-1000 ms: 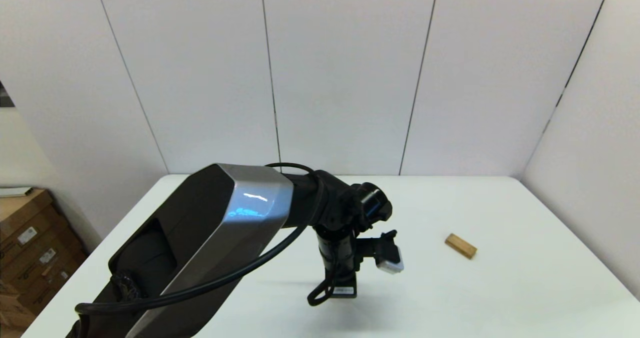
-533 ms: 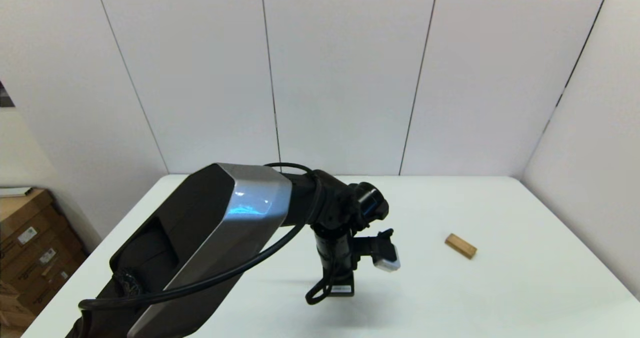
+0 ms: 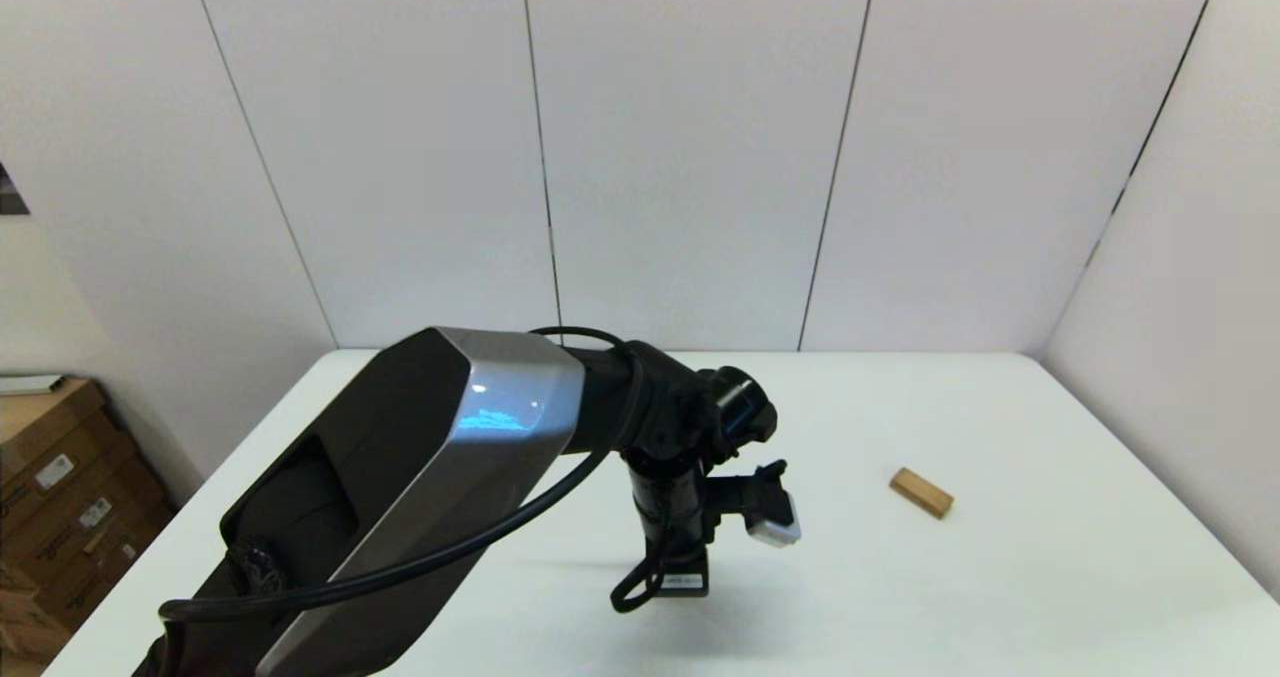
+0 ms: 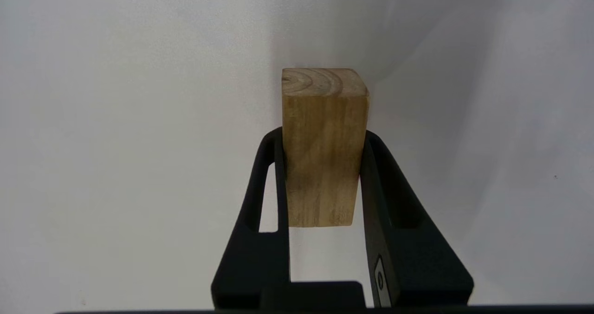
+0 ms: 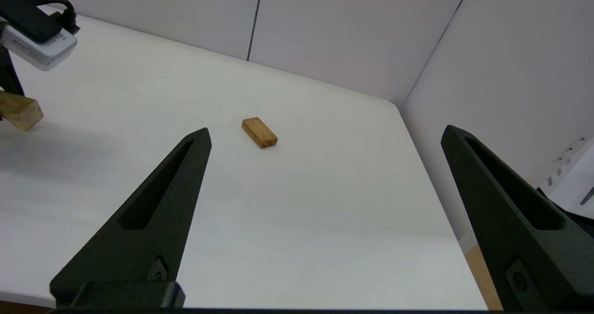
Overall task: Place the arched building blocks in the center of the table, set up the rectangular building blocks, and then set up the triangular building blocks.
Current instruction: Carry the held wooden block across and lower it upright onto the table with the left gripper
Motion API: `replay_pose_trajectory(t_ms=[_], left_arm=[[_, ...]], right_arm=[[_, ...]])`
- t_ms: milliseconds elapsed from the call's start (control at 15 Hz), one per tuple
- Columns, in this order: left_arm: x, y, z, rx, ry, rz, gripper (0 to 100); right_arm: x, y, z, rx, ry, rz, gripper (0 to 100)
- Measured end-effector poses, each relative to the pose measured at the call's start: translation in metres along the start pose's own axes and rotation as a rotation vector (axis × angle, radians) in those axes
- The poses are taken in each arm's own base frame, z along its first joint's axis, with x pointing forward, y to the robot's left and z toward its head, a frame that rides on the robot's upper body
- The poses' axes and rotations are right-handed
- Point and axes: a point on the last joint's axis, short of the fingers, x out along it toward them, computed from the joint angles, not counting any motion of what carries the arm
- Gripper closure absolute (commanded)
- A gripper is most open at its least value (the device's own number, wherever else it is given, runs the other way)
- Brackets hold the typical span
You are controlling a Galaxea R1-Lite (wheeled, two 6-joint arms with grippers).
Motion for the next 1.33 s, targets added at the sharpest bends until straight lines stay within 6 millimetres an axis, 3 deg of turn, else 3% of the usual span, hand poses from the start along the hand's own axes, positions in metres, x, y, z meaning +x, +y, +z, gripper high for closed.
replay_pose_trajectory(t_ms=[867,933,1333], left_arm=[[0.0088,-0.0005,-0.0008,-0.007,-0.001,-0.027,100],[0.0090,-0.0005,-0.0008,-0.007,-0.001,-0.028,0],[0.0087,0.0000,-0.0012,-0.014,-0.018,-0.045,0]], right_arm=[[0.0000,0.0000,0.0000,0.000,0.000,0.000,0],[0.0000,0.0000,0.0000,0.001,0.000,0.000,0],[0.0000,0.0000,0.0000,0.001,-0.001,0.000,0]])
